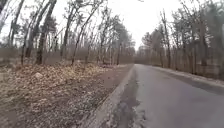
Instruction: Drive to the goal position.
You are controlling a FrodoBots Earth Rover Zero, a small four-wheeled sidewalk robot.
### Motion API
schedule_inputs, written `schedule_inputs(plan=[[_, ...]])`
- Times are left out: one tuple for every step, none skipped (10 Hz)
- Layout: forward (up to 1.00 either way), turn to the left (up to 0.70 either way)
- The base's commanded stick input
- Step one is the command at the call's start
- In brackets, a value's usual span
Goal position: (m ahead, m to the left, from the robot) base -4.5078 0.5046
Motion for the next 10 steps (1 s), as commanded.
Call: schedule_inputs(plan=[[1.00,-0.40],[1.00,0.00],[1.00,0.00],[1.00,0.00],[1.00,0.00],[1.00,0.00],[1.00,0.00],[1.00,-0.40],[1.00,-0.40],[1.00,-0.40]])
